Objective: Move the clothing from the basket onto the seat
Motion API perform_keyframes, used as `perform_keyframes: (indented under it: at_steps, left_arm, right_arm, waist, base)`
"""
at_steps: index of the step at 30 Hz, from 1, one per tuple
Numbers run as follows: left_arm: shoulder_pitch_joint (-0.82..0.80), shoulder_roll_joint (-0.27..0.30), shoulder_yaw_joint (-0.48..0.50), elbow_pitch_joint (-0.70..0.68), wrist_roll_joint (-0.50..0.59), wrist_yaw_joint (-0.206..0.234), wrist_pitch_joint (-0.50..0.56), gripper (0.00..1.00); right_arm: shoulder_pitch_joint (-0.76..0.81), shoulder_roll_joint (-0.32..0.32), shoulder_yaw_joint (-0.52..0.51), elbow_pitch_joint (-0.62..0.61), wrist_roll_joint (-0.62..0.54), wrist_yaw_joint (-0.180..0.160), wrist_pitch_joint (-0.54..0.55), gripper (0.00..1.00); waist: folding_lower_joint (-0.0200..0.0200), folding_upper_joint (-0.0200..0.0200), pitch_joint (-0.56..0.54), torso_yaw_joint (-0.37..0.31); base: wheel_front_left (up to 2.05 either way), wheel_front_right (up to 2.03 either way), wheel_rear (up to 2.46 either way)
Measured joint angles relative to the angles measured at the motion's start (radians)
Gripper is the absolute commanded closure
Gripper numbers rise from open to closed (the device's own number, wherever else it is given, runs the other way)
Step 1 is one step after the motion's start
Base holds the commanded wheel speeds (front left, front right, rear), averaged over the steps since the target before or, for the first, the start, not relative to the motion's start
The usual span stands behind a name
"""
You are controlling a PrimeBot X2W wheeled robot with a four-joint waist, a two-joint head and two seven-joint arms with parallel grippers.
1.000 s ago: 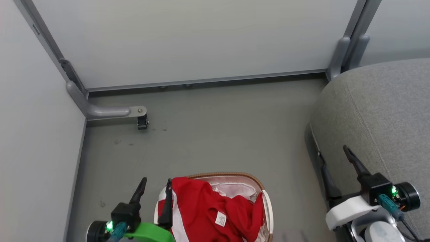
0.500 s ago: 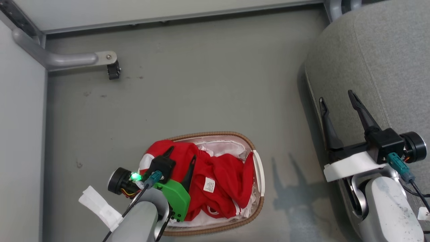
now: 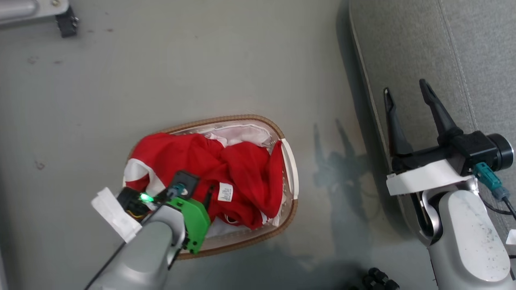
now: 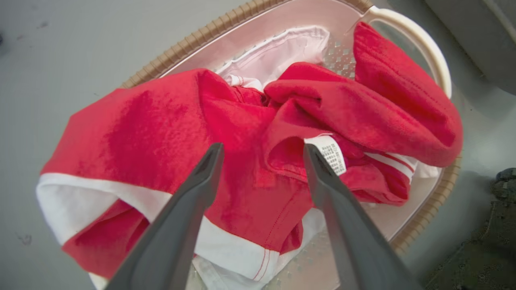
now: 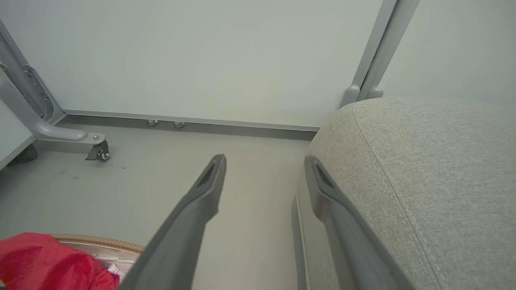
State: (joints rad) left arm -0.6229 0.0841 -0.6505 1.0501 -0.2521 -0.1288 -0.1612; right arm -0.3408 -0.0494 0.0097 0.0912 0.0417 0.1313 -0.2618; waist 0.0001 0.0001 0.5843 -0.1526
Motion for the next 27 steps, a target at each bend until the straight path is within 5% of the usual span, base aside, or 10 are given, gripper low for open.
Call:
perform_keyframes:
  at_steps: [16, 18, 20, 24, 27]
  left_arm:
    - [-0.1, 0.026, -0.091, 0.097, -0.077, 0.0, -0.001, 0.0]
    - [-0.105, 0.018, -0.109, 0.104, -0.094, 0.0, 0.011, 0.11]
    - [-0.108, 0.013, -0.126, 0.106, -0.11, 0.0, 0.016, 0.49]
    - [-0.121, -0.001, -0.158, 0.092, -0.138, 0.0, 0.005, 0.87]
    - [-0.127, -0.003, -0.176, 0.088, -0.161, 0.0, -0.018, 0.96]
  right_arm:
    - [-0.04, 0.0, 0.034, -0.007, 0.03, 0.0, 0.0, 0.0]
    - [-0.04, 0.0, 0.039, -0.007, 0.032, 0.0, 0.0, 0.0]
    - [-0.04, 0.0, 0.044, -0.007, 0.033, 0.0, 0.0, 0.0]
    - [-0.04, 0.0, 0.05, -0.005, 0.034, 0.0, 0.0, 0.0]
    - [-0.04, 0.0, 0.047, -0.002, 0.03, 0.0, 0.0, 0.0]
  waist:
    - [-0.0001, 0.0, 0.136, -0.086]
    - [-0.0001, 0.0, 0.141, -0.092]
    - [-0.0001, 0.0, 0.144, -0.097]
    - [-0.0001, 0.0, 0.143, -0.098]
    - [-0.0001, 0.0, 0.137, -0.094]
  base:
    - [0.0, 0.0, 0.0]
    - [0.0, 0.0, 0.0]
    - [0.0, 0.0, 0.0]
    - [0.0, 0.0, 0.0]
    - [0.0, 0.0, 0.0]
